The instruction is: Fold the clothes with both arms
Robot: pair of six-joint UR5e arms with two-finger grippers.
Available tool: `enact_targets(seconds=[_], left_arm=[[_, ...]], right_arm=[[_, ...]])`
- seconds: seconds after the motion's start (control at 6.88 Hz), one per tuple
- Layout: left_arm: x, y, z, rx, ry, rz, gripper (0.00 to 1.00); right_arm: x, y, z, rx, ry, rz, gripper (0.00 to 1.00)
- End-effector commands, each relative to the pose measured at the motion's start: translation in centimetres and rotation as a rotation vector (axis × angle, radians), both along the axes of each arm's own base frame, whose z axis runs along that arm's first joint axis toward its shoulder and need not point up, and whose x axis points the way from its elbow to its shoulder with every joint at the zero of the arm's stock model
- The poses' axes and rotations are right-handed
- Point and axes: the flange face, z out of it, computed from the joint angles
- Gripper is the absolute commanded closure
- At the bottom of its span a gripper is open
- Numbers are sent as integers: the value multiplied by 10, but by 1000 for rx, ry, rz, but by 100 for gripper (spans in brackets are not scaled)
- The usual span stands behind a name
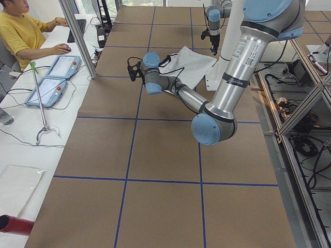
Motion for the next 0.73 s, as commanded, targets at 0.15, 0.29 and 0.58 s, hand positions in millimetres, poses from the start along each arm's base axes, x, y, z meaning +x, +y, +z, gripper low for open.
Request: enact_targets(seconds=[0.15, 0.29, 0.58], left_arm=[[41, 81, -40, -130, -109, 117, 3], [68, 121, -28, -191, -141, 97, 3], [89, 149, 7, -221, -205, 64, 4]], right_arm=[[22, -106, -35, 6, -80, 235, 0], [37, -153, -54, 22, -120, 338, 0], [53, -243, -89, 59, -173, 516, 0]])
